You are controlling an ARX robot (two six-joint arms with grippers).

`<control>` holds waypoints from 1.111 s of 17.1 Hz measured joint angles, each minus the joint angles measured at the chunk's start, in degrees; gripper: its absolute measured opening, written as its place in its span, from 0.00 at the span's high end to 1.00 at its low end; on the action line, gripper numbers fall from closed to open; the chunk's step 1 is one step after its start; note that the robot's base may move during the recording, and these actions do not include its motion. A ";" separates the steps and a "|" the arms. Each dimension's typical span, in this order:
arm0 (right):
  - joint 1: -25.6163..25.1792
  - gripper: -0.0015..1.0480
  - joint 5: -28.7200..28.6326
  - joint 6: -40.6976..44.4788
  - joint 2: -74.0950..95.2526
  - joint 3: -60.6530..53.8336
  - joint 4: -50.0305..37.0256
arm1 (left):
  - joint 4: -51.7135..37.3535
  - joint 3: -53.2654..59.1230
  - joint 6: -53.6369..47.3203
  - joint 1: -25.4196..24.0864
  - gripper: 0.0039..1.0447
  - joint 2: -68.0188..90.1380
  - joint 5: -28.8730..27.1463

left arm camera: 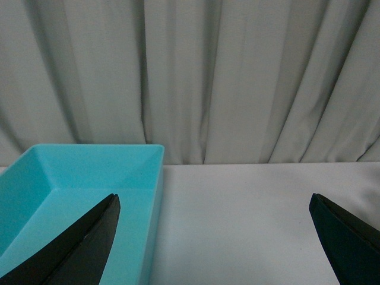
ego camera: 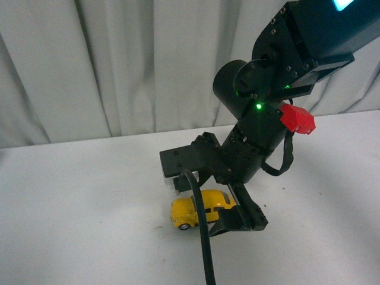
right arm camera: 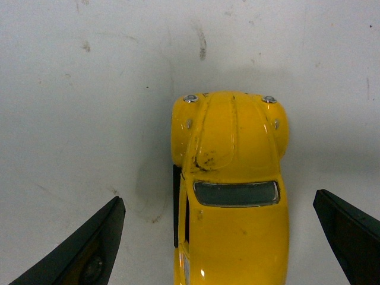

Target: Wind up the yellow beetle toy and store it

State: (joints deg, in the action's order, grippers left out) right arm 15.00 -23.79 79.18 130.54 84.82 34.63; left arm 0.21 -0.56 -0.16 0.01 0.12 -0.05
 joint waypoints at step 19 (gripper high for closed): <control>-0.09 0.59 3.52 4.24 1.38 1.49 1.55 | 0.00 0.00 0.00 0.00 0.06 0.00 0.02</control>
State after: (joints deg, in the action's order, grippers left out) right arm 14.92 -20.27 83.42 131.92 86.30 36.18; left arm 0.21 -0.56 -0.16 0.01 0.12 -0.03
